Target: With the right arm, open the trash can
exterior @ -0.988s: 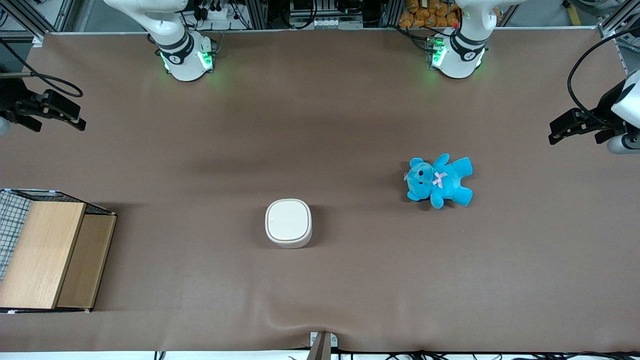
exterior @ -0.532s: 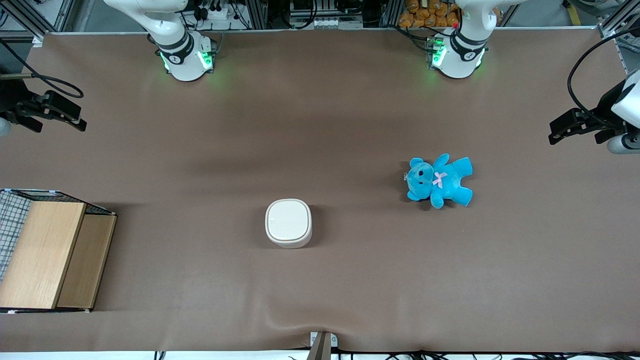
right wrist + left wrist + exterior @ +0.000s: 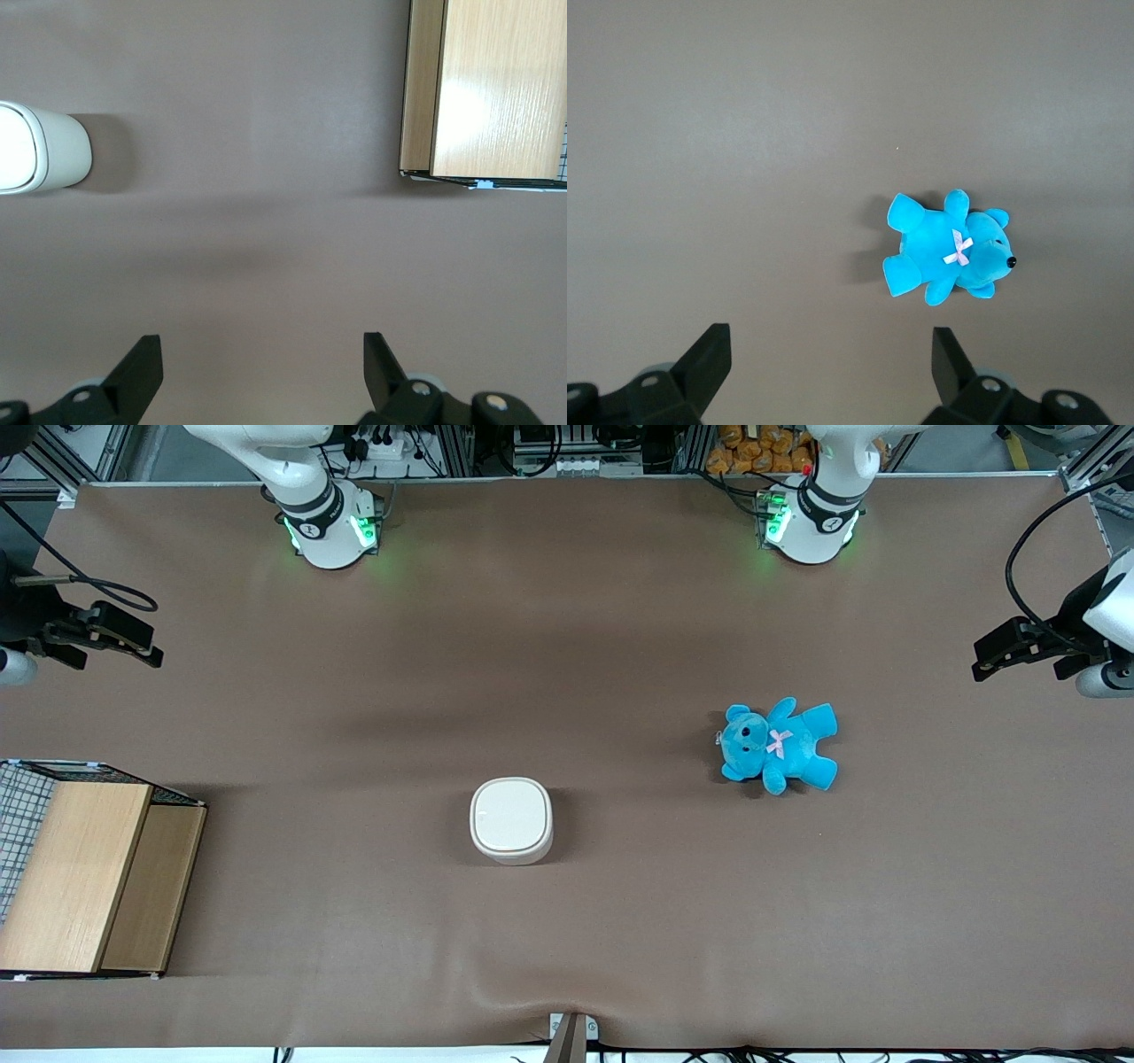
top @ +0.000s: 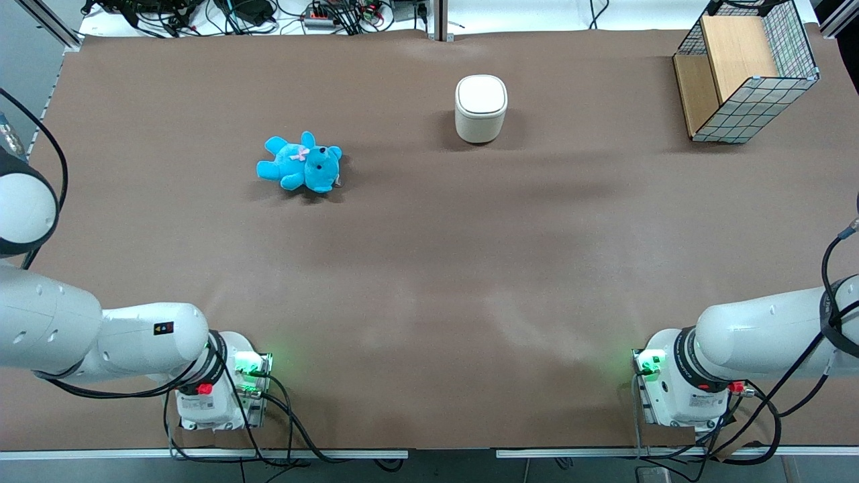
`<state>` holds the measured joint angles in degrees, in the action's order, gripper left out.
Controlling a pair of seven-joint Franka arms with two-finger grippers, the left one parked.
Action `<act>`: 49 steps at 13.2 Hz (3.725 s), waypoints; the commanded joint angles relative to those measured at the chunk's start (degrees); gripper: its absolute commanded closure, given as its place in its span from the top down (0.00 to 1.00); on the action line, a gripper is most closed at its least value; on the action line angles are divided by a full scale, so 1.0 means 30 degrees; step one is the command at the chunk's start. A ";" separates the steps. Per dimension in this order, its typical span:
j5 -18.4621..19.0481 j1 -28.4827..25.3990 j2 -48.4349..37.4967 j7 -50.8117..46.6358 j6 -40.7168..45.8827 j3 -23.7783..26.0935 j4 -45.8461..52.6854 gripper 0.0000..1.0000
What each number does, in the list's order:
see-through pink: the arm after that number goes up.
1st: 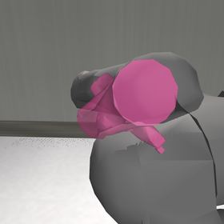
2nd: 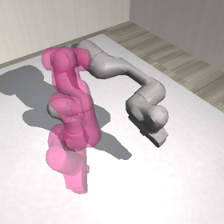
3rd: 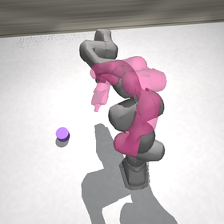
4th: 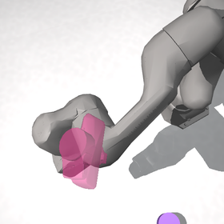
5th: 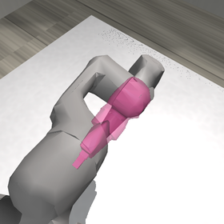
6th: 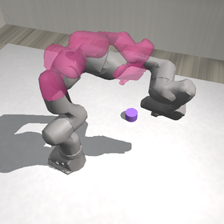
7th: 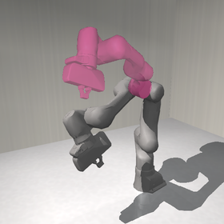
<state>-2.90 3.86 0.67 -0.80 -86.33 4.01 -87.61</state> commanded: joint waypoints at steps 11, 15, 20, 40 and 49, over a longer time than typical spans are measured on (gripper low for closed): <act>-0.1085 -0.1110 0.0918 -0.0290 0.0064 -0.0017 0.0141 1.00; -0.1085 -0.1755 0.1241 -0.1402 -0.0168 -0.0017 0.0171 1.00; -0.1349 -0.2984 0.2235 -0.3216 -0.1544 -0.0017 0.0171 1.00; -0.2374 -0.7116 0.8357 -0.9981 -0.9018 -0.0046 0.1719 0.26; -0.2374 -0.8173 1.0847 -1.1540 -1.1300 -0.0046 0.2746 0.00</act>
<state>-9.77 -19.72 29.81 -34.19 -119.36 4.31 -82.79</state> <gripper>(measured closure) 0.991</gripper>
